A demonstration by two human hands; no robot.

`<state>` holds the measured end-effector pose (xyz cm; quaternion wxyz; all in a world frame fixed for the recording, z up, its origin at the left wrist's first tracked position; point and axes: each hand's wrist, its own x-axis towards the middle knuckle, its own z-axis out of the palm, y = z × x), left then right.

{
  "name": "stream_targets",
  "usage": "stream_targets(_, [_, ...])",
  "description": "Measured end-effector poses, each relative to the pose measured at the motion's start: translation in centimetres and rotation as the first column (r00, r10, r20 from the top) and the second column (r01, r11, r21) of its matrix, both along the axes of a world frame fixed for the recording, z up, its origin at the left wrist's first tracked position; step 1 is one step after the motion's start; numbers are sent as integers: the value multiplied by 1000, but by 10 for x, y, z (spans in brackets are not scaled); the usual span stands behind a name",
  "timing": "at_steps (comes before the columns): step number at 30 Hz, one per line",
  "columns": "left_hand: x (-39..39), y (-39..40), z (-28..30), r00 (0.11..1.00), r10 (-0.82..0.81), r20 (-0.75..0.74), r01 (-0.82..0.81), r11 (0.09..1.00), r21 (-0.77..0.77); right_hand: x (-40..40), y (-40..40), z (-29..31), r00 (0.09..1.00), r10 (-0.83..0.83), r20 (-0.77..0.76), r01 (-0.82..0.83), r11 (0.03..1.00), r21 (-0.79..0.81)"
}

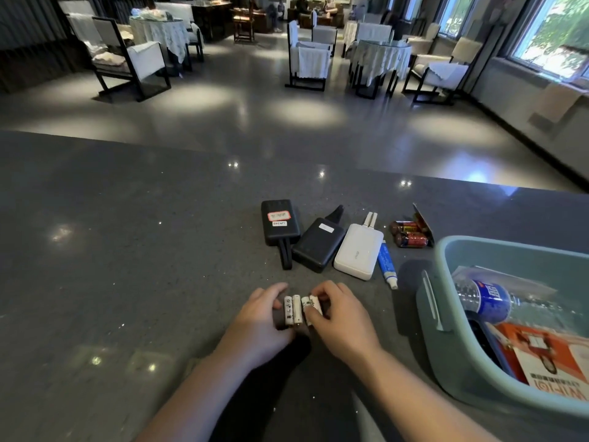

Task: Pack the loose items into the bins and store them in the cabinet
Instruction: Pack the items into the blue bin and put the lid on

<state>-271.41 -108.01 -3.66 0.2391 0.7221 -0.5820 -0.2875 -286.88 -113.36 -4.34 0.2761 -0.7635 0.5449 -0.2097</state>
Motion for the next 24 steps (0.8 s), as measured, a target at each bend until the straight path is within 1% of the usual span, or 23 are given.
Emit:
stream_targets(2, [4, -7, 8, 996, -87, 14, 87, 995, 50, -11, -8, 1, 995, 102, -1, -102, 995, 12])
stream_targets(5, [2, -17, 17, 975, -217, 54, 211, 972, 104, -23, -19, 4, 929, 363, -77, -358, 931, 70])
stream_targets(6, [0, -20, 18, 969, -239, 69, 231, 967, 104, -24, -22, 5, 904, 409, -121, -403, 912, 77])
stream_targets(8, [-4, -26, 17, 964, -249, 97, 241, 967, 86, -23, -25, 7, 881, 438, -177, -434, 899, 62])
stream_targets(11, [-8, -31, 13, 960, -232, 155, 224, 972, 69, -21, -24, 10, 892, 413, -183, -416, 909, 20])
stream_targets(17, [-9, -27, 9, 961, -200, 191, 200, 980, 23, -23, -22, 12, 924, 332, -188, -334, 942, 21])
stream_targets(20, [-9, -20, 7, 970, -128, 208, 138, 990, -34, -24, -14, 20, 953, 241, -183, -244, 970, 9])
stream_targets(22, [-10, -14, 9, 985, -63, 162, 79, 992, -94, -28, -3, 31, 983, 146, -114, -151, 988, -31])
stream_targets(24, [-15, -10, 19, 997, -19, 81, 34, 982, -187, -37, 11, 48, 998, 64, -3, -64, 994, -92])
